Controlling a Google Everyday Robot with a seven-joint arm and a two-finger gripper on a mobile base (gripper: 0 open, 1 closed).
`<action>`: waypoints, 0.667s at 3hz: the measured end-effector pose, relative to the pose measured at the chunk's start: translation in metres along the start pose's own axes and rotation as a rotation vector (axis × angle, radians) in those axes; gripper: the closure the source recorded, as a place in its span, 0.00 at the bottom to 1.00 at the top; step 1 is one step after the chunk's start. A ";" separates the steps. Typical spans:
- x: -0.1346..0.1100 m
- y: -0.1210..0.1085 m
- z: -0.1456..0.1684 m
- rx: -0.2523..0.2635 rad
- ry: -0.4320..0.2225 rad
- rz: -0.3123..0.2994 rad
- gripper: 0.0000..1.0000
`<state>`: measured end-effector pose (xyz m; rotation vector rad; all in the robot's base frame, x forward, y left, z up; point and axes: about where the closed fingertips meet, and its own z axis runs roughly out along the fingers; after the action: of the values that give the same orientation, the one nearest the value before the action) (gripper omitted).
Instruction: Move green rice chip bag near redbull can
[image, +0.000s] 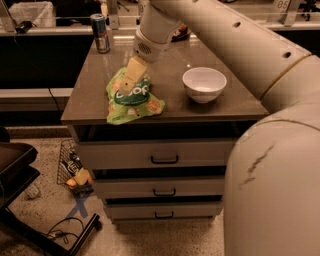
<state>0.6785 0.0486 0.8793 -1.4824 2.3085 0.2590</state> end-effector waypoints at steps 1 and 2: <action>0.011 0.010 0.014 -0.006 -0.020 -0.010 0.00; 0.018 0.032 0.022 0.003 -0.026 -0.049 0.00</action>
Offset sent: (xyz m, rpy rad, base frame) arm -0.0707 0.0152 -0.0467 -0.0119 -0.0642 0.1007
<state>0.6475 0.0547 0.8502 -1.5222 2.2481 0.2599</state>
